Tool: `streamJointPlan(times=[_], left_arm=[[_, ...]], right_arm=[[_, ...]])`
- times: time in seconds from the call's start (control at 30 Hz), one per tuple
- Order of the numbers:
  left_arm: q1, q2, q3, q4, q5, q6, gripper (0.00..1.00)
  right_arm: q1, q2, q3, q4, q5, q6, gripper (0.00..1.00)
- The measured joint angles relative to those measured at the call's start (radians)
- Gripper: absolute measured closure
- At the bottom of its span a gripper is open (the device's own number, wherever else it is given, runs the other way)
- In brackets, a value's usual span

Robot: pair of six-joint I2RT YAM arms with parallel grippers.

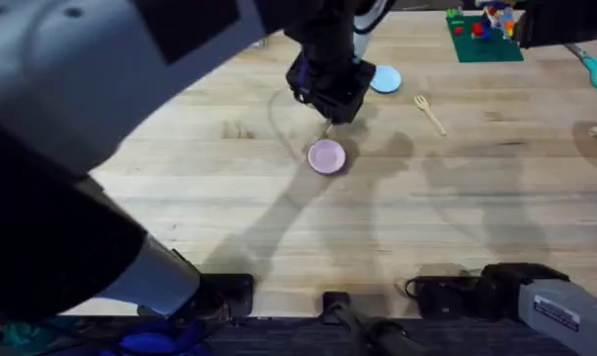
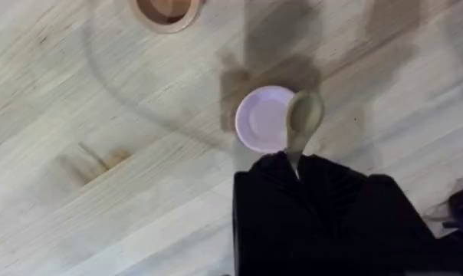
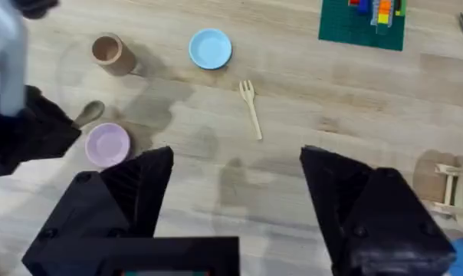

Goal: Pick up a utensil and set it on the pink plate, then put the other utensil in the container.

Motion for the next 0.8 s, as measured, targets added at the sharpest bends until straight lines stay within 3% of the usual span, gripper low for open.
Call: streamJointPlan(times=[0.1,0.7,0.8], left_arm=[[-0.003,0.020,-0.002,0.016,0.003,0.000,0.958],[-0.004,0.019,-0.235,0.231,0.016,0.000,0.958],[-0.004,0.019,-0.299,0.295,0.044,0.000,0.958]], right_arm=[[0.000,0.000,0.000,0.000,0.000,0.000,0.006],[0.000,0.000,0.000,0.000,0.000,0.000,0.005],[0.000,0.000,0.000,0.000,0.000,0.000,0.005]])
